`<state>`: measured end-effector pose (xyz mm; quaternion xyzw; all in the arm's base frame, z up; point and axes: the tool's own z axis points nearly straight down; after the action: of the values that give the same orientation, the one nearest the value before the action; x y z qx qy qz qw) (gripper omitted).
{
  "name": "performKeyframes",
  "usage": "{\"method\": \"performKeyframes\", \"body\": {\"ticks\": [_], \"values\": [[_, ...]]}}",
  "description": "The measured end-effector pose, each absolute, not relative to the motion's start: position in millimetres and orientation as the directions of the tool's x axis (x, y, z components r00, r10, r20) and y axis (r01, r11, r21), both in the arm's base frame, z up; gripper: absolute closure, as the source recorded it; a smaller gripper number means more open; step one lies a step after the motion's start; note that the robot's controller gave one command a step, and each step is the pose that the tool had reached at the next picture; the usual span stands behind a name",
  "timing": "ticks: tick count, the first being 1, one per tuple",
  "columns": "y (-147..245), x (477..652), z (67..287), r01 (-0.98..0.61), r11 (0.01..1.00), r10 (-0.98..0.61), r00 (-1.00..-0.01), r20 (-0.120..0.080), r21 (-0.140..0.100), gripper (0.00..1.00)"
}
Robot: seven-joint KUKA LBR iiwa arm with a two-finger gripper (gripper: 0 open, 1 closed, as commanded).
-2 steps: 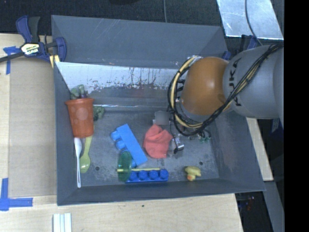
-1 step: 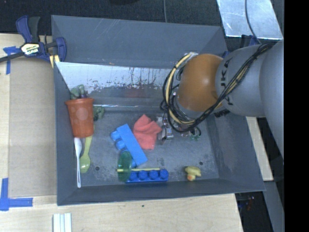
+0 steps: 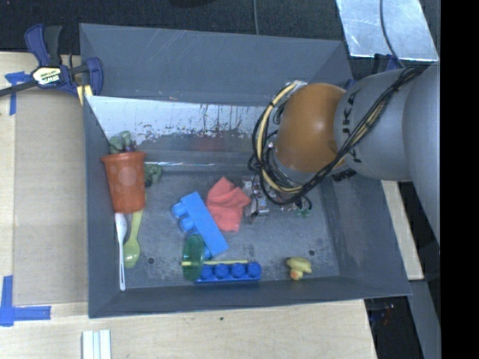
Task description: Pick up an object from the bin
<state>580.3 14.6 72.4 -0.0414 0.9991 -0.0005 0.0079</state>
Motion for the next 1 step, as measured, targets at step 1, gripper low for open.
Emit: {"method": "performKeyframes", "body": {"ticks": [1], "values": [[12.6,587.9,124.6,-0.097,0.995,-0.097,-0.995,-0.005,-0.001,1.00]]}}
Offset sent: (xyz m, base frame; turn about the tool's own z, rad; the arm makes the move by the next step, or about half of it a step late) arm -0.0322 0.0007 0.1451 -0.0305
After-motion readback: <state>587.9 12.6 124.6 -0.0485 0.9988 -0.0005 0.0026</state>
